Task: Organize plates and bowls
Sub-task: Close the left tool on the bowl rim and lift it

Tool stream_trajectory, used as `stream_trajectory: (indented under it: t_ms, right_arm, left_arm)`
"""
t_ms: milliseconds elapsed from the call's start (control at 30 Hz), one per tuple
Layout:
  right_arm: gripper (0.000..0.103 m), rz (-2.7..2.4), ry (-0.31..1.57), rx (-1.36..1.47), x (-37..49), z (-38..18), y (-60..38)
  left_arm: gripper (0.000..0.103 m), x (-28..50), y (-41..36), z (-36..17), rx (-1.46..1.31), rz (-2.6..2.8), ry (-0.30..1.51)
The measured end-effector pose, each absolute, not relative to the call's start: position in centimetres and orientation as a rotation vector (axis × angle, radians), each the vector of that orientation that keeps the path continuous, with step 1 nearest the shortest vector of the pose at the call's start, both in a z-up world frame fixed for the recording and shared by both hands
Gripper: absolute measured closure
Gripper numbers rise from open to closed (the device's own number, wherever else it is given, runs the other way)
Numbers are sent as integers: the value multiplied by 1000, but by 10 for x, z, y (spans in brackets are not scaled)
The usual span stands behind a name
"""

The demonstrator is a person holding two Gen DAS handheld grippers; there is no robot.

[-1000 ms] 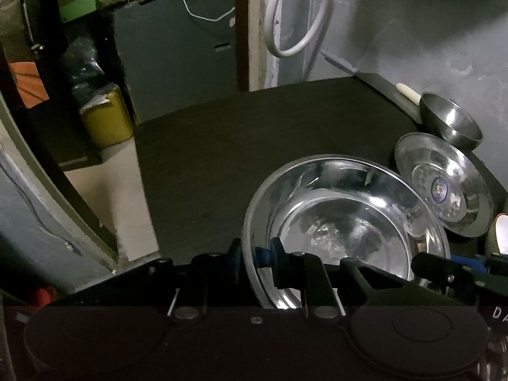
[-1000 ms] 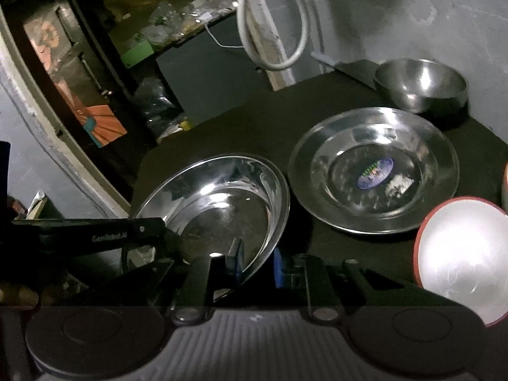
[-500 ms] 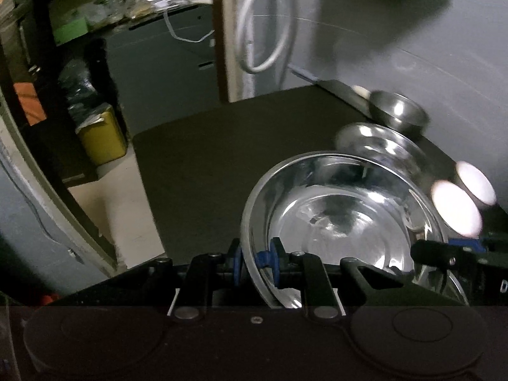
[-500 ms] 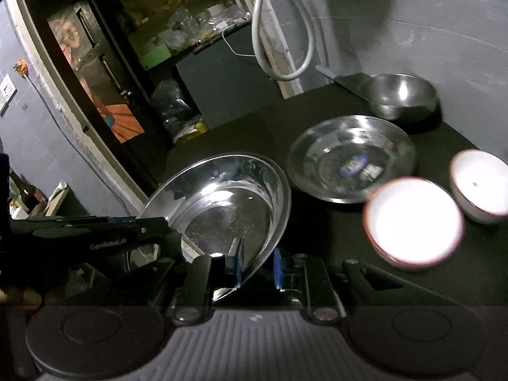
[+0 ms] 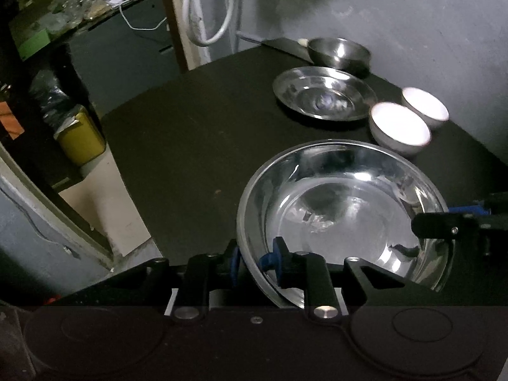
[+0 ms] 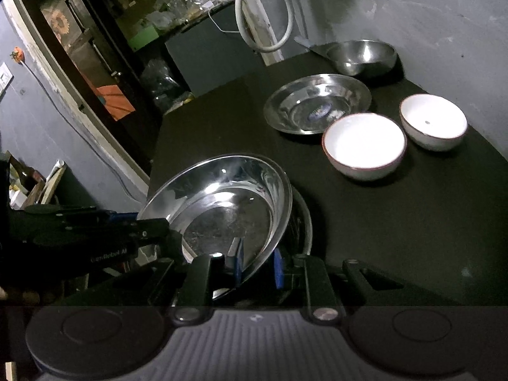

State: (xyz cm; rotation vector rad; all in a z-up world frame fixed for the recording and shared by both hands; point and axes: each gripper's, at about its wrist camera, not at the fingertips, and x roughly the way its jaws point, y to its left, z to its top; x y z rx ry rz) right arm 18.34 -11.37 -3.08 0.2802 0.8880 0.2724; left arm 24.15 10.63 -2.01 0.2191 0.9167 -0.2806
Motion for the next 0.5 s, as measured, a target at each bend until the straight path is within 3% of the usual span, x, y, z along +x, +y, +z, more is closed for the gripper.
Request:
stream_trajectory:
  t_ms: [500]
  right_arm:
    - [80,236,893,212,181,-35,-110]
  left_arm:
    - [75,242,90,-32,291,-283,949]
